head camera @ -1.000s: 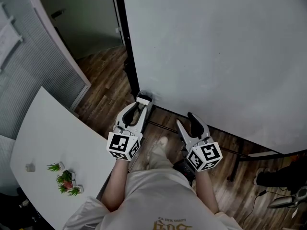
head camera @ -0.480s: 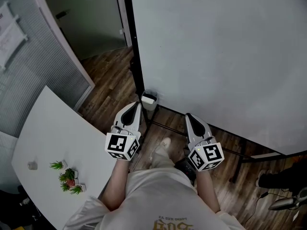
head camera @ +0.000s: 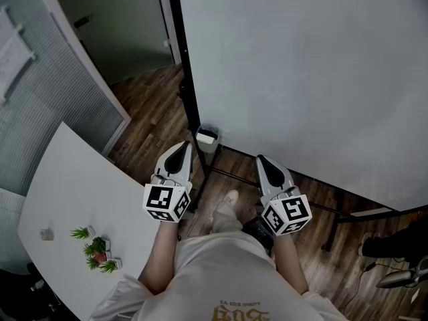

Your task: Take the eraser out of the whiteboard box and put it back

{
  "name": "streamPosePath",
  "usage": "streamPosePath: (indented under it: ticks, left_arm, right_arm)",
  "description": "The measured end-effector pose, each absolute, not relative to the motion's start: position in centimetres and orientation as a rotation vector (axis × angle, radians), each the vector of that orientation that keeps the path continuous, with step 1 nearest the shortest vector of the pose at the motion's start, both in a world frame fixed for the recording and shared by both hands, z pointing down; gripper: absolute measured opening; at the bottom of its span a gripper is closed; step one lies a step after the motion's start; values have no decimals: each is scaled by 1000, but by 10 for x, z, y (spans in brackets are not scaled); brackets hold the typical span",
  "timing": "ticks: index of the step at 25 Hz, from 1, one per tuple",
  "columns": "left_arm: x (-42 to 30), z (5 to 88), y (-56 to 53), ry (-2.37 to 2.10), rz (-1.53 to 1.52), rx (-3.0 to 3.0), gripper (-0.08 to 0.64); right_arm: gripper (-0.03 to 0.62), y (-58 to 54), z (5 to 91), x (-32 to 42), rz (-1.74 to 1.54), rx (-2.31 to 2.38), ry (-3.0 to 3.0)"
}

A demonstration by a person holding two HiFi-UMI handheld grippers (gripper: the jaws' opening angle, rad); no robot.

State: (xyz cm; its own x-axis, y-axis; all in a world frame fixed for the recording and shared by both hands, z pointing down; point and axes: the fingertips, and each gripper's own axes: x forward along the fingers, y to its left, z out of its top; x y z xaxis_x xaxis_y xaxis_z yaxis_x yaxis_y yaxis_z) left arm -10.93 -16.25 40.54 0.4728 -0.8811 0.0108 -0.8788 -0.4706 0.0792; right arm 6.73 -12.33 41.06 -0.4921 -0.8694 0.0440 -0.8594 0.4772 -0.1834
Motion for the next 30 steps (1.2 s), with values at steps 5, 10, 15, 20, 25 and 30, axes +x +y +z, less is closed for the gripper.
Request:
streamPosePath:
  ticks: [5, 10, 15, 20, 25, 30]
  left_arm:
    - [-114, 409, -164, -1576, -35, 2624, 2]
    - [-116, 413, -166, -1570, -34, 2617, 2]
    - [-119, 415, -169, -1564, -33, 2614, 2]
    - [-121, 415, -173, -1559, -47, 2606, 2]
    - [-125, 417, -175, -1556, -51, 2602, 2]
    - [-126, 418, -177, -1549, -42, 2603, 2]
  right_arm:
    - [11, -124, 411, 65, -300, -1548, 2656]
    - [11, -127, 413, 63, -304, -1558, 2664]
    - [11, -129, 417, 60, -319, -1558, 2669]
    - [11, -134, 418, 58, -327, -1556, 2671]
    - [11, -135, 418, 56, -325, -1555, 2674]
    - [11, -137, 417, 52, -322, -1551, 2678]
